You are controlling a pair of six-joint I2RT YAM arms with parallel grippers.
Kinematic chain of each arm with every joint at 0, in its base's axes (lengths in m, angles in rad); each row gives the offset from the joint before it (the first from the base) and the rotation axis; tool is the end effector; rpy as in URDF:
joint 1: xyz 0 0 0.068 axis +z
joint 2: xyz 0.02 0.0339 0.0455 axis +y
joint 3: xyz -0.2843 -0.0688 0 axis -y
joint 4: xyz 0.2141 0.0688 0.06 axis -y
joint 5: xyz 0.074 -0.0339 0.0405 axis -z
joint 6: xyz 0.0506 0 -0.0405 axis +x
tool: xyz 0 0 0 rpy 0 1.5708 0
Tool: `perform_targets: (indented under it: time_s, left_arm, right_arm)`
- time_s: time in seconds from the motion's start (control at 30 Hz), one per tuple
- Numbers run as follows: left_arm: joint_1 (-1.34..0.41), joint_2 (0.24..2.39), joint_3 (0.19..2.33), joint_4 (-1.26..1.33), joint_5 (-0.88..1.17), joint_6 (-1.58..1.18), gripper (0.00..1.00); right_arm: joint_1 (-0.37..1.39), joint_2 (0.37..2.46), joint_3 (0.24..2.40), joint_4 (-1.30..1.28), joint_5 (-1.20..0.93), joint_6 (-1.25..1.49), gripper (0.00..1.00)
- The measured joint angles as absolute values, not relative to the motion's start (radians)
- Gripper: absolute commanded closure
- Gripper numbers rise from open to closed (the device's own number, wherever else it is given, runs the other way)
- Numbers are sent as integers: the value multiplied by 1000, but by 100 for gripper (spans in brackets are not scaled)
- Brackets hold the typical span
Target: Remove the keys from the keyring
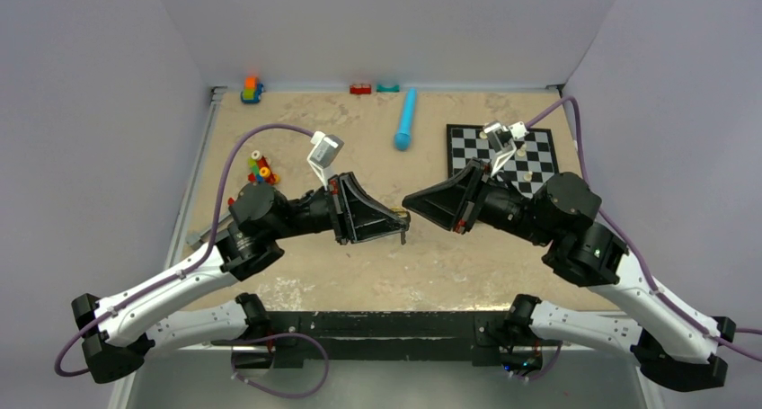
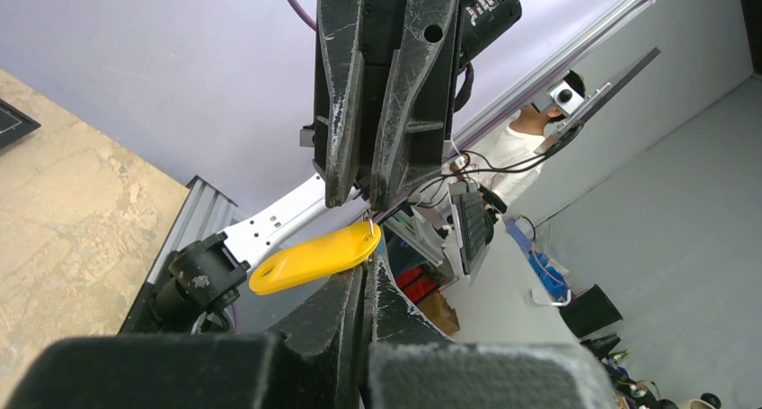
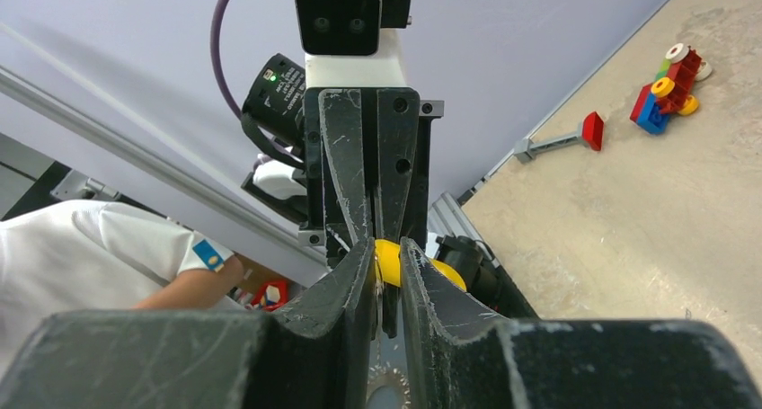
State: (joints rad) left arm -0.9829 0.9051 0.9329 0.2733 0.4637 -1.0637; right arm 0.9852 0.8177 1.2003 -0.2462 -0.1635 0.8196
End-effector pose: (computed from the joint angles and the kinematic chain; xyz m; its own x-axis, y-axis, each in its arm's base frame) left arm 0.0758 -0.1546 0.4384 -0.7778 -0.2428 -0.5797 0.6203 -0.1474 -0.7704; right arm 0.0620 0.1084 0.4734 -0.6148 0.3777 -0.6924 -0.6770 0.1976 0.7090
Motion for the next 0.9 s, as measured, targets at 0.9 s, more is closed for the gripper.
perform_targets:
  time_s: [0.9]
  left_arm:
    - [-983,911,933,271,464,-1064,100]
  right_arm:
    - [985,835,1210,-248,-178,828,80]
